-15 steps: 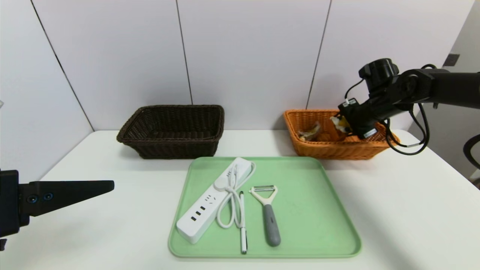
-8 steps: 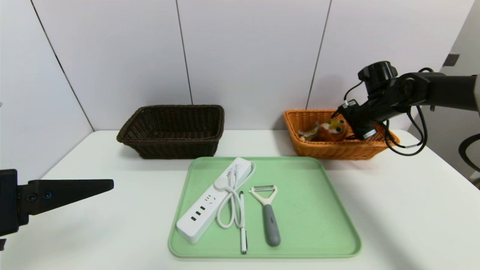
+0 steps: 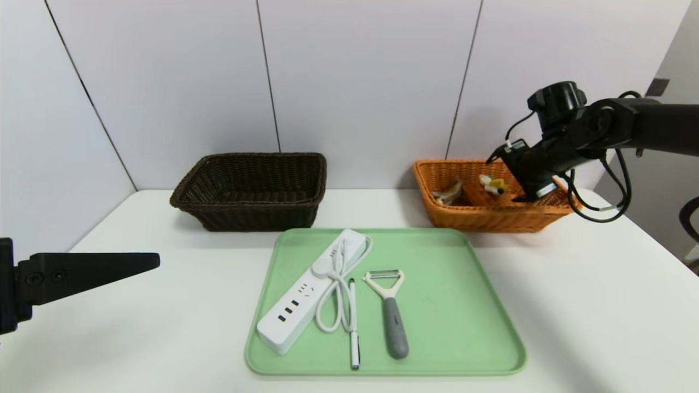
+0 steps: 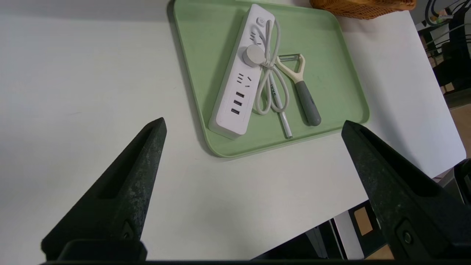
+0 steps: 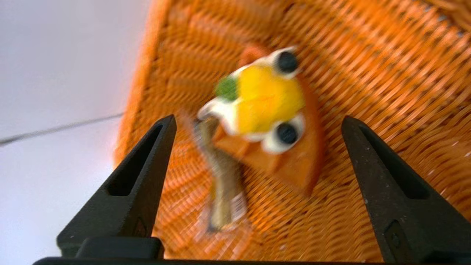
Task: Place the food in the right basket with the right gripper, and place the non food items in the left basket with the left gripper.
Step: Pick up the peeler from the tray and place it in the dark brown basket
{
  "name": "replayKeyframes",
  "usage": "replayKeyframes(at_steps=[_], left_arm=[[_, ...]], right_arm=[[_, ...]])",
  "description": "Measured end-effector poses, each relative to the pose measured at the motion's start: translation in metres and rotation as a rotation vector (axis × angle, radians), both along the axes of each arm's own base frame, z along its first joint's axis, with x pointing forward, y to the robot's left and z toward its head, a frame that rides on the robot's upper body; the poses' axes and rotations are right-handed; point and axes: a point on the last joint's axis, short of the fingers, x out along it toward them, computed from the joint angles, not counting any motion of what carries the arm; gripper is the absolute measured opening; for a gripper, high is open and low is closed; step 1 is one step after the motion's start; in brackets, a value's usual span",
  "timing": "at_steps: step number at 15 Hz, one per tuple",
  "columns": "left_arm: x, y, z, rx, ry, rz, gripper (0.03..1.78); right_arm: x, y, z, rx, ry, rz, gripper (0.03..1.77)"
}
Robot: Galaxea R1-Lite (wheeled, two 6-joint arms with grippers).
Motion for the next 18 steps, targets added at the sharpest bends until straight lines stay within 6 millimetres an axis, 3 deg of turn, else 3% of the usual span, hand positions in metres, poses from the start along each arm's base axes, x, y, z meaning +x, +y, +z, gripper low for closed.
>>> replayKeyframes(at_steps=[3, 6, 8, 14, 18], left_arm=[[-0.001, 0.0, 0.008, -0.008, -0.031, -0.004, 1.69], [0.0, -0.001, 0.012, -0.009, -0.04, -0.01, 1.69], [0.001, -0.002, 0.014, -0.007, -0.036, -0.021, 1.69], [-0.001, -0.003, 0.01, 0.042, 0.043, -0.041, 1.69], [-0.001, -0.003, 0.009, 0.052, 0.052, -0.038, 1.69]], right_arm=[[-0.019, 0.014, 0.037, 0.016, -0.098, 0.041, 1.6], [-0.06, 0.06, 0.084, 0.03, -0.2, 0.169, 1.63], [-0.096, 0.092, 0.102, 0.027, -0.173, 0.276, 1.65], [-0.188, 0.138, 0.102, -0.146, 0.136, 0.624, 1.68], [-0.219, 0.162, 0.084, -0.266, 0.334, 0.818, 1.69]])
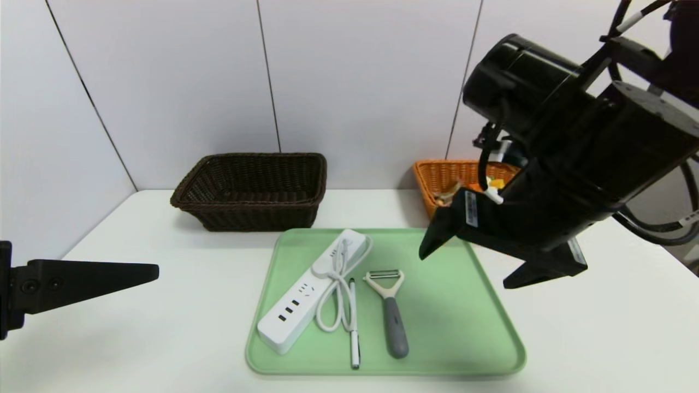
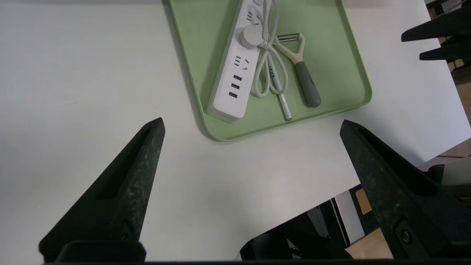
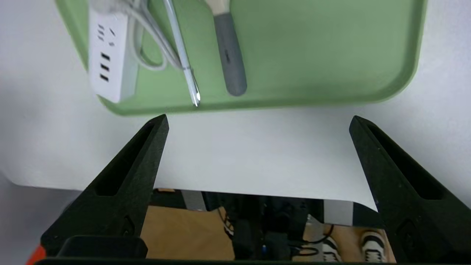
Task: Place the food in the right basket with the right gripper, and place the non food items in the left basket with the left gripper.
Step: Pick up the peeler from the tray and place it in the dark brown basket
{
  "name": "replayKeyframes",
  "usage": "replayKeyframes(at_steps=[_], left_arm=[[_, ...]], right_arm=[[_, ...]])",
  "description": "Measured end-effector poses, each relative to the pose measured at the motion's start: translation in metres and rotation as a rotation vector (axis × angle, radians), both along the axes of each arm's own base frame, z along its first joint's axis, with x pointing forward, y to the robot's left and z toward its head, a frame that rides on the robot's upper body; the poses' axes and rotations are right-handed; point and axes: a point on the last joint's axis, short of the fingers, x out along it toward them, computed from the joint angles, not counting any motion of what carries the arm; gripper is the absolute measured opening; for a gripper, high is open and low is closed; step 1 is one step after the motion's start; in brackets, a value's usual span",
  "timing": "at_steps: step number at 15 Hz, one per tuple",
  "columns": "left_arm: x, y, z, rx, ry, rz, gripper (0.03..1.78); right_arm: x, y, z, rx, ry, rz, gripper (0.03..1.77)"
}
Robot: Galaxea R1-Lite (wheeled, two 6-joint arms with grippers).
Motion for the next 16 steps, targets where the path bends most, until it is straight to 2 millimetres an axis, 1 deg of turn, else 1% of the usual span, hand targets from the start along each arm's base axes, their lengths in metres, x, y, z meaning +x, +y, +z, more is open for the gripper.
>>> replayKeyframes(at_steps=[3, 4, 9, 11, 14, 16], left_arm=[[-0.002, 0.001, -0.001, 0.006, 0.009, 0.004, 1.69], [-0.003, 0.001, -0.001, 0.005, 0.006, 0.004, 1.69], [-0.005, 0.002, -0.002, 0.004, 0.003, 0.004, 1.69], [-0.007, 0.002, -0.002, 0.003, 0.001, 0.003, 1.69], [-0.007, 0.003, -0.002, 0.003, 0.002, 0.002, 1.69], [-0.007, 0.003, -0.002, 0.002, 0.002, -0.001, 1.69]], right_arm=[[-0.008, 0.021, -0.014, -0.072, 0.053, 0.1, 1.69], [-0.007, 0.026, -0.021, -0.105, 0.073, 0.135, 1.69], [0.011, 0.049, -0.057, -0.245, 0.107, 0.313, 1.69], [0.019, 0.056, -0.073, -0.311, 0.108, 0.314, 1.69], [0.03, 0.068, -0.091, -0.333, 0.112, 0.333, 1.7], [0.034, 0.072, -0.099, -0.34, 0.122, 0.333, 1.7]])
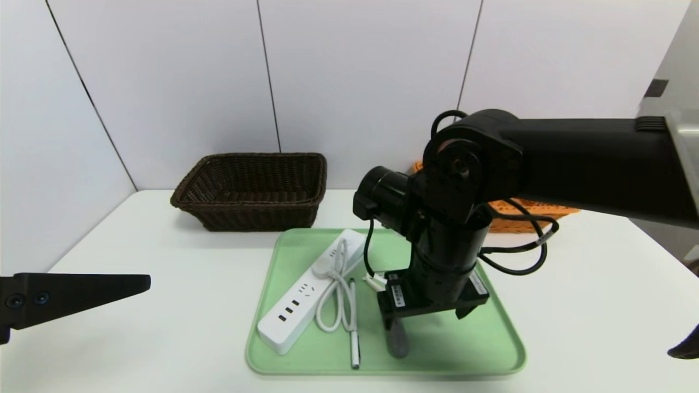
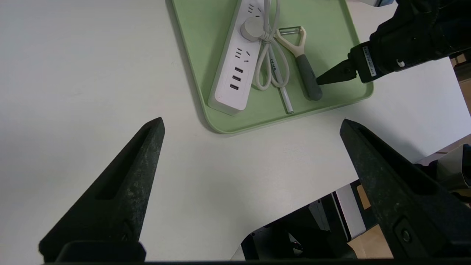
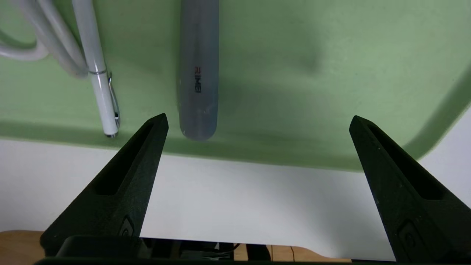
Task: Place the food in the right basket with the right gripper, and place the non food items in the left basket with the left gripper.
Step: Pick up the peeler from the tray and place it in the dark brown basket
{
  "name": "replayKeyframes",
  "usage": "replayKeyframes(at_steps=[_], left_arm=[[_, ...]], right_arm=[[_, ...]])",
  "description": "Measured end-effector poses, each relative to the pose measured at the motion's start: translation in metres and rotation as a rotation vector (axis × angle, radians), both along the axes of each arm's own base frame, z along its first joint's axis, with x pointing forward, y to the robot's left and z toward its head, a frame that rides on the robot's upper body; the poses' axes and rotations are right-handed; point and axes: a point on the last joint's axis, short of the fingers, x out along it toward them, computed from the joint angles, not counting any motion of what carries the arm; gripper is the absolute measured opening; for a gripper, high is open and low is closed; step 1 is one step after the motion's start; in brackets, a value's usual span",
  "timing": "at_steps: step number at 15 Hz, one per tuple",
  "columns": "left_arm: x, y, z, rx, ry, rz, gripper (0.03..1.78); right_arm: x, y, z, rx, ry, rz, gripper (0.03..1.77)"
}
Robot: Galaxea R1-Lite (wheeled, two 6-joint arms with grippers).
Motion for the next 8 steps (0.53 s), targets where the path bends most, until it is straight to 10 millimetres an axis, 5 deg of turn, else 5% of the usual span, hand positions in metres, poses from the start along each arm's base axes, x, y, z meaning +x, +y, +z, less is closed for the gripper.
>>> replayKeyframes(at_steps=[8], left_arm=[[0.0, 0.0, -0.001, -0.001, 0.001, -0.002, 1.69]], right_arm=[[0.012, 0.014, -0.027, -0.021, 0.016, -0.006, 1.7]])
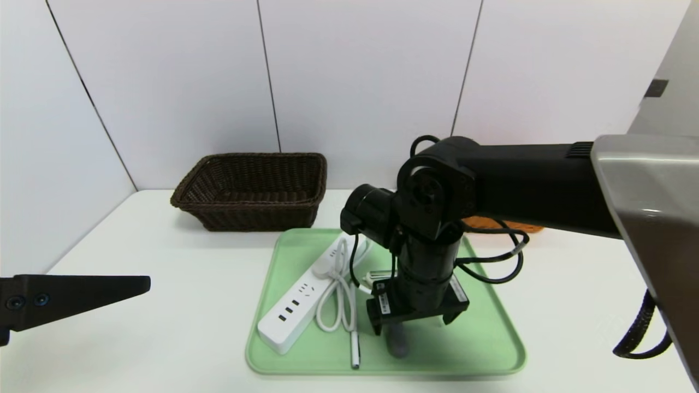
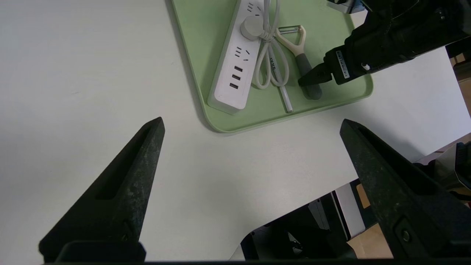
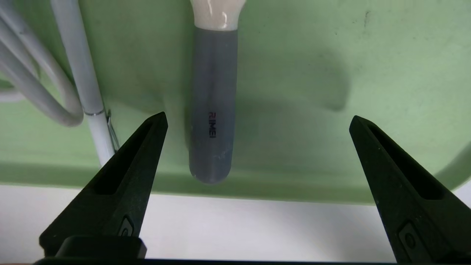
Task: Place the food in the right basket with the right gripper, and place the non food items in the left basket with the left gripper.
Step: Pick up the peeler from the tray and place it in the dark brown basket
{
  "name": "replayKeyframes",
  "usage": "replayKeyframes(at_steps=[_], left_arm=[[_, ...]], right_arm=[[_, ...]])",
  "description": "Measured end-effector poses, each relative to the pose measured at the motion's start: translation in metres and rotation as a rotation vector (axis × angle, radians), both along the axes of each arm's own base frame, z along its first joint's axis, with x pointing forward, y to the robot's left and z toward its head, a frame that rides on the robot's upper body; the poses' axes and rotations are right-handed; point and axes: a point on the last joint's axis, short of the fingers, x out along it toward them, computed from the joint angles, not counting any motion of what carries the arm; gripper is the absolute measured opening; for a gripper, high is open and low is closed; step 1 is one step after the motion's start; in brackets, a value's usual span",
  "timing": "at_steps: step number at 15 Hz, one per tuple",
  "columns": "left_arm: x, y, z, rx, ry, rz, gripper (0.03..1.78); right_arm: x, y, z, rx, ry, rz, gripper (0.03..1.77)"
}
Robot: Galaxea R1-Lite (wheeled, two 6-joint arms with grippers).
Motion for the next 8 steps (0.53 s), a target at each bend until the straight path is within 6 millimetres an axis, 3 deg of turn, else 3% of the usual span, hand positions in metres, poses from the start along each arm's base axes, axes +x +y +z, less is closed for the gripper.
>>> replayKeyframes(at_steps=[5, 6, 8], left_arm=[[-0.0004, 0.0001, 0.0002, -0.001, -0.002, -0.001, 1.69], [-0.0004, 0.0001, 0.0002, -0.002, -0.002, -0.001, 1.69], [-0.0005, 0.0001, 0.0003, -0.002, -0.003, -0.001, 1.69]], right_arm=[[0.0026, 0.0027, -0.0065, -0.006, 0.006, -0.002, 1.7], [0.0028, 0.0029, -0.0068, -0.005, 0.005, -0.003, 1.61], [0.0035, 0.0034, -0.0078, -0.005, 0.003, -0.005, 1.27]])
